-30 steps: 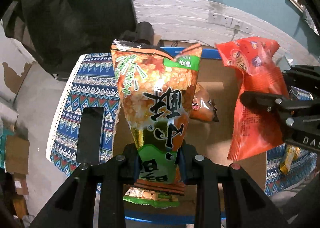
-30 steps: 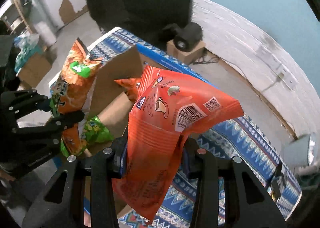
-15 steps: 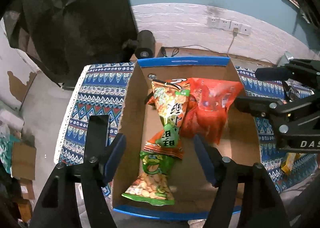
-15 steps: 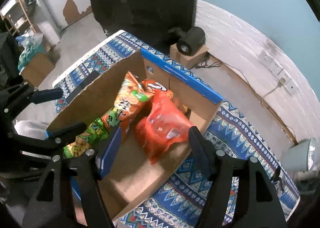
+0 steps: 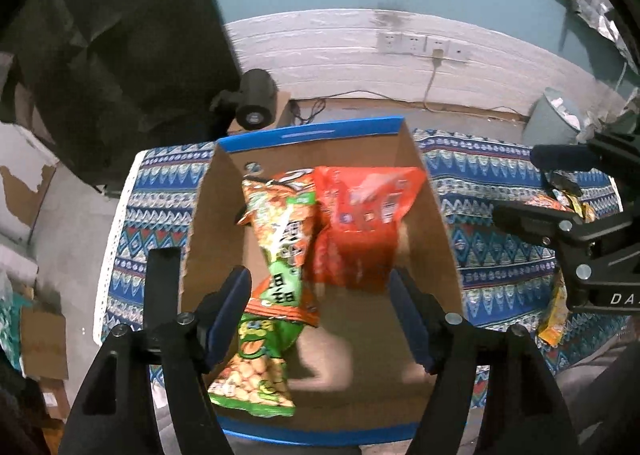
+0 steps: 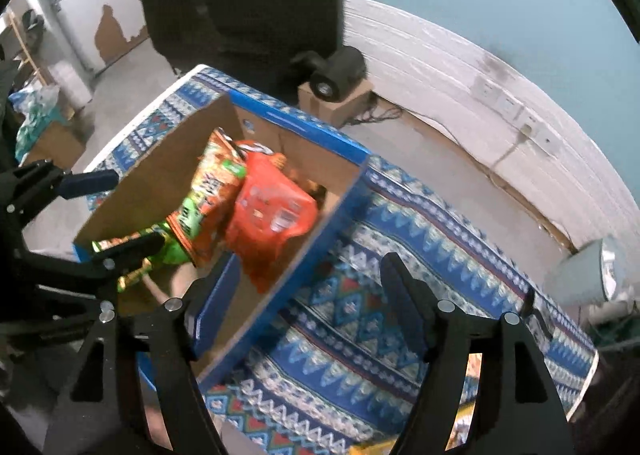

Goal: Organize snacks
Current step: 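Move both grippers back over the snack pile toward the silver and gold bars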

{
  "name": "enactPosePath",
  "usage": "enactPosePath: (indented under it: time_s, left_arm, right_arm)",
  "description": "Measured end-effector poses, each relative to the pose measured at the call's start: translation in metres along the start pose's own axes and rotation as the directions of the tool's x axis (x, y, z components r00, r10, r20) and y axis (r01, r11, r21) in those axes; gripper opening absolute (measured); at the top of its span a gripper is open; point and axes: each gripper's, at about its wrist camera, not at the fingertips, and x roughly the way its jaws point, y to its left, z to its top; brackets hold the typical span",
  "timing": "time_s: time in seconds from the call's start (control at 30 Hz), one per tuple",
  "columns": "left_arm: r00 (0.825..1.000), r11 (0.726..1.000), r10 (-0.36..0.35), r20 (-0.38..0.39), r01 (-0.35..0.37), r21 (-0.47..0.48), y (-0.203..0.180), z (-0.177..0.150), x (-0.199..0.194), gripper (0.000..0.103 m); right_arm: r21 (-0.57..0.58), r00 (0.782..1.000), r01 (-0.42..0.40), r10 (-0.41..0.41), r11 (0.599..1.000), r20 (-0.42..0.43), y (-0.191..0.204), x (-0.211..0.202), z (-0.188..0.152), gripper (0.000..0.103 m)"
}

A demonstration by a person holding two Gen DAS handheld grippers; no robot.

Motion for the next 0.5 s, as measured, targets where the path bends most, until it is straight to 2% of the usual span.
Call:
enactPosePath:
  time_s: [0.33,0.5]
  left_arm:
    - [0.999,0.996,-0.034,-0.002,0.035,0.081,-0.048,0.008,-0.002,0.073]
    - [0.999,0.990,-0.051,0.001,0.050,0.133,-0.078,0.010,-0.003,0.073]
  right_arm:
    - [0.120,0.998,0.064,-0.060,0.991,-0.033,-0.054,-0.016,-0.045,0.073]
    - [0.216,0.993,0.113,-0.102,0.970,-0.063,-0.091,-0.022,-0.073,0.073]
